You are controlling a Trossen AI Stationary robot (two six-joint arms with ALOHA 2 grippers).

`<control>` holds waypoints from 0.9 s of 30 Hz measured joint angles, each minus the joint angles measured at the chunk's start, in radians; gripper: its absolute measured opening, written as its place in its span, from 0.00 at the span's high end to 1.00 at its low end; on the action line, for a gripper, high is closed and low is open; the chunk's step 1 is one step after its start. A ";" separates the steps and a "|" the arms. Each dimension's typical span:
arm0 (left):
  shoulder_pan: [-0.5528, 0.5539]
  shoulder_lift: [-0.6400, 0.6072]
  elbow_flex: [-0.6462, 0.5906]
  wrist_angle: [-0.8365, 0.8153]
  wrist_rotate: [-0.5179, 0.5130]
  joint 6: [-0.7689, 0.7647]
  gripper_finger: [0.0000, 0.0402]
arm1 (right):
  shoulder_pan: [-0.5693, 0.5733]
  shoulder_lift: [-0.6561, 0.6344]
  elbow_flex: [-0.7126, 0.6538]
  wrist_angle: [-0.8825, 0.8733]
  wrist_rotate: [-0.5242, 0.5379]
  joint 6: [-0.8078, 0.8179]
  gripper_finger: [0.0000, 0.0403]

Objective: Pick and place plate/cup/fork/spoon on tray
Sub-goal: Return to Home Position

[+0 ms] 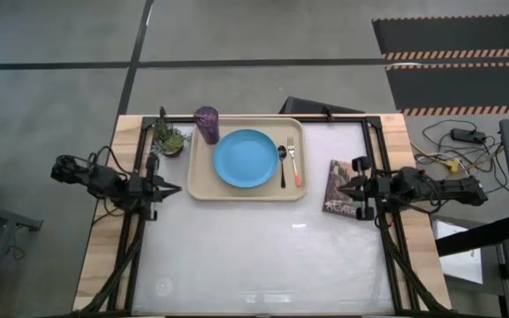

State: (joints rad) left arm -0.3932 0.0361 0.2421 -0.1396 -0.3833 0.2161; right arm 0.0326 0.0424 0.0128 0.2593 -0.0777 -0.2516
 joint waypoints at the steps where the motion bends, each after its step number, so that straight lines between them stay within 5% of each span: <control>1: 0.001 -0.002 -0.010 -0.006 0.000 0.000 1.00 | 0.000 -0.018 0.000 -0.019 -0.017 -0.003 0.98; 9: 0.001 -0.004 -0.087 0.010 -0.137 0.000 1.00 | 0.000 -0.029 0.000 -0.054 -0.038 -0.006 0.98; 27: 0.001 0.045 -0.185 0.087 -0.141 0.000 1.00 | 0.000 0.006 -0.001 -0.054 0.010 0.055 0.98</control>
State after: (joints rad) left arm -0.3927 0.0808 0.0567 -0.0526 -0.5243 0.2166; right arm 0.0326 0.0486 0.0120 0.2052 -0.0680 -0.1964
